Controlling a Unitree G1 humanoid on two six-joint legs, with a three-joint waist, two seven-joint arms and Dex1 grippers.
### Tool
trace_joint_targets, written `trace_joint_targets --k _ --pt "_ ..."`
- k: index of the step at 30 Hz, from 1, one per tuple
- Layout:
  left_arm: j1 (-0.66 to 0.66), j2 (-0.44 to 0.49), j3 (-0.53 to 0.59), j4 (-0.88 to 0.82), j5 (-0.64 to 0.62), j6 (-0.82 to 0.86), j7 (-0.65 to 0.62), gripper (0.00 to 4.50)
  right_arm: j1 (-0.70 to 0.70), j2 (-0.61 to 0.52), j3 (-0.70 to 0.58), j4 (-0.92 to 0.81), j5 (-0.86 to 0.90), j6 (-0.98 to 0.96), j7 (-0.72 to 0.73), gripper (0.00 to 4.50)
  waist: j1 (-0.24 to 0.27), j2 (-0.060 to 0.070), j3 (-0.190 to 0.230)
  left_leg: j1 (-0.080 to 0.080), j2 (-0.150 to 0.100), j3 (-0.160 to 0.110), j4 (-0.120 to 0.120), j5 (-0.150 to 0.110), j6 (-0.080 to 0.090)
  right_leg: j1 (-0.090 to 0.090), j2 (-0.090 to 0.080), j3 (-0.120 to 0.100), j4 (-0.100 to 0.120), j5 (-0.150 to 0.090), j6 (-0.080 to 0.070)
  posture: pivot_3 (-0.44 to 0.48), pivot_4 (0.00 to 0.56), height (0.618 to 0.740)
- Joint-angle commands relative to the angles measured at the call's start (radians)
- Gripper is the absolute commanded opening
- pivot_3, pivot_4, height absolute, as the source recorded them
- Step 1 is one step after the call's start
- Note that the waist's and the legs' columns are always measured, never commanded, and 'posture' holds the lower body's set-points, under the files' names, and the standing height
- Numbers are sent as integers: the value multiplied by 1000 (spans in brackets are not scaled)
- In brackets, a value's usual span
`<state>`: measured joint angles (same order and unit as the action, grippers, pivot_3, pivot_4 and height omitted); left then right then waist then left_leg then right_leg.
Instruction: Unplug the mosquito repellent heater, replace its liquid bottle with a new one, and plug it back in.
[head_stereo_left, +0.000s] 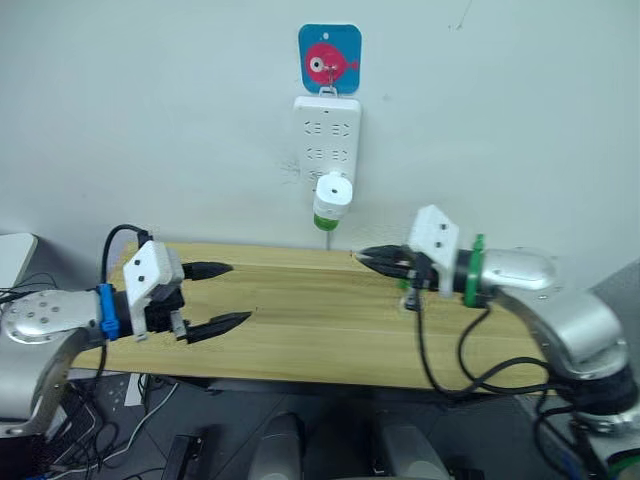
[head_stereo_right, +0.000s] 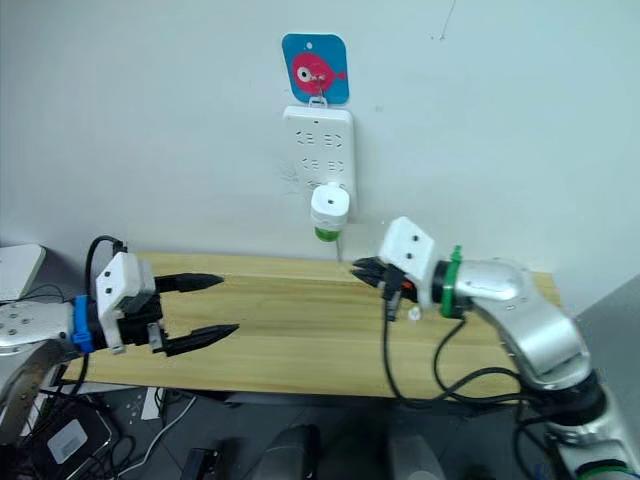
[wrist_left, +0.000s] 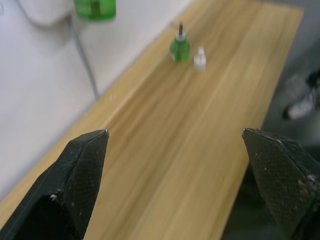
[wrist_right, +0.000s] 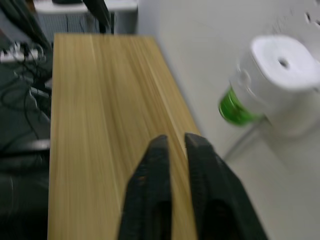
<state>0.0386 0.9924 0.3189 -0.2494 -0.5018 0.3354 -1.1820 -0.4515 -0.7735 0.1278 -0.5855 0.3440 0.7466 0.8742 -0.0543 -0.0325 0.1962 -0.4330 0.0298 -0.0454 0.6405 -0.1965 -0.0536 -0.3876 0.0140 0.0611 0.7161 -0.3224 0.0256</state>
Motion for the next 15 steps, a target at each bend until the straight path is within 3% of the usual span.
trace_joint_targets --k 1,8,12,15 --pt "-17 39 50 37 18 -58 -43 4500 22 -103 -98 -5 27 -61 93 2036 0 0 -3 0 0 1 0 0 0 0 0 0 0 0 0 -20 78 723" --pt "-17 96 55 53 41 -24 -52 4500 52 -252 -185 96 2 -164 172 4470 -3 0 -25 0 1 7 0 0 0 -1 0 0 0 0 0 -6 57 723" --pt "14 115 67 30 85 11 -5 4500 82 -302 -209 136 17 -207 230 4470 -2 0 -36 1 1 8 0 0 1 -1 0 1 0 0 0 5 50 723" --pt "10 113 88 8 41 66 -9 4500 105 -321 -212 163 2 -254 253 4470 -1 0 -39 1 1 9 0 -1 1 -1 0 1 0 0 0 14 52 723"
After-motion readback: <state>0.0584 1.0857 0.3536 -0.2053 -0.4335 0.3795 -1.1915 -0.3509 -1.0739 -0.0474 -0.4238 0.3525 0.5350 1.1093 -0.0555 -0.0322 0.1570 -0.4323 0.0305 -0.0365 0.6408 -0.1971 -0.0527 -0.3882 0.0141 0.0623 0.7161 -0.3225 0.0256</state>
